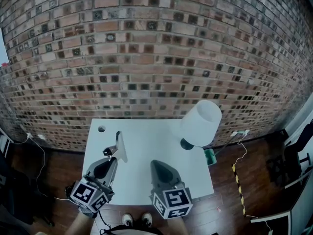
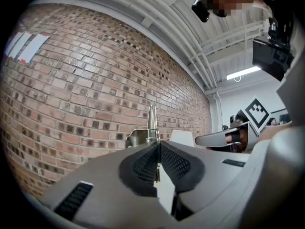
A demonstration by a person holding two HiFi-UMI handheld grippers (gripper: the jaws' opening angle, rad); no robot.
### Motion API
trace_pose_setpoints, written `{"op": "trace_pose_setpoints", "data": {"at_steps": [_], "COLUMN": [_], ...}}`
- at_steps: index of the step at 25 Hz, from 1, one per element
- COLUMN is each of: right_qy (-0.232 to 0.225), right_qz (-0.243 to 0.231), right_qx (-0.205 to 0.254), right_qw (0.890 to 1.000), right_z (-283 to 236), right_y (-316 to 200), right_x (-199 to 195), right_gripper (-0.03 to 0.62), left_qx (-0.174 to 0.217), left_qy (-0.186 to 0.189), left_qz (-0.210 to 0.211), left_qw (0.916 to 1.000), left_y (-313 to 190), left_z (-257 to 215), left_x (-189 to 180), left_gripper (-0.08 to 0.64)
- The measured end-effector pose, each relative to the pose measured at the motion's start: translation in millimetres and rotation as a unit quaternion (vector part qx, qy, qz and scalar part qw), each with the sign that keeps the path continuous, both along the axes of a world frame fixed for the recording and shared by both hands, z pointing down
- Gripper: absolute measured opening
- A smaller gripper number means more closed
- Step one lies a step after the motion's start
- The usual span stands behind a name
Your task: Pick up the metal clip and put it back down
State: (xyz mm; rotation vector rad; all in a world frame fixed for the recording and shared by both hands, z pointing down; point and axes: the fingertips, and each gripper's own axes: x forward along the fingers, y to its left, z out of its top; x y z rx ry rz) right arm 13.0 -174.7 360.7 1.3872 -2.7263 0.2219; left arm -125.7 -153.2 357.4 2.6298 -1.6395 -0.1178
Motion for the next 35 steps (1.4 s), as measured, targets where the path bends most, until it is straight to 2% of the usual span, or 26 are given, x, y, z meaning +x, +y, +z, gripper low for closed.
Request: {"op": "trace_pose_setpoints", "data": {"at_steps": [4,8,14,17,22,25,28,32,35], "right_qy": [0.001,0.0,0.027,0.028,0.051,0.055,0.06,0.079,0.077], "right_qz": [0.006,0.011,0.025,0.034,0.049,0.057,0.059,0.054,0.053], "right_qx": [-0.008,-0.015,-0.018,-0.027,-0.033,-0.044,-0.057,-0.065,-0.075], "right_qw": [1.0,1.0,0.999,0.999,0.997,0.996,0.995,0.993,0.993], "right_z": [5.5,11.3,23.1,31.6,49.0,62.5,79.3,96.4,107.4], "right_y": [-2.8,-10.2,-21.3,-28.7,-40.5,-47.4,-56.4,-68.3,-77.4], "right_x": [4.3,8.3,16.0,21.2,29.3,35.5,37.2,32.1,30.2], "right_gripper": [-0.005,-0.005,-0.005,-0.005,-0.005,-0.005,-0.005,-0.005,-0.005], "left_qx": [-0.029,-0.061,-0.104,-0.139,-0.193,-0.225,-0.261,-0.293,-0.325], "left_qy": [0.063,0.128,0.177,0.186,0.212,0.224,0.236,0.299,0.326], "left_qz": [0.009,0.018,0.038,0.052,0.065,0.069,0.053,0.058,0.045], "left_qw": [0.9975,0.9897,0.978,0.9713,0.956,0.9457,0.9346,0.9061,0.8867], "left_y": [-8.7,-22.0,-42.6,-55.9,-75.4,-84.9,-95.3,-111.1,-122.6], "left_z": [6.5,15.7,39.7,63.5,105.6,127.3,149.0,182.9,203.6], "left_x": [-1.9,-3.3,5.0,14.3,25.6,31.5,31.7,36.5,36.5], "left_gripper": [0.005,0.005,0.005,0.005,0.005,0.005,0.005,0.005,0.005]}}
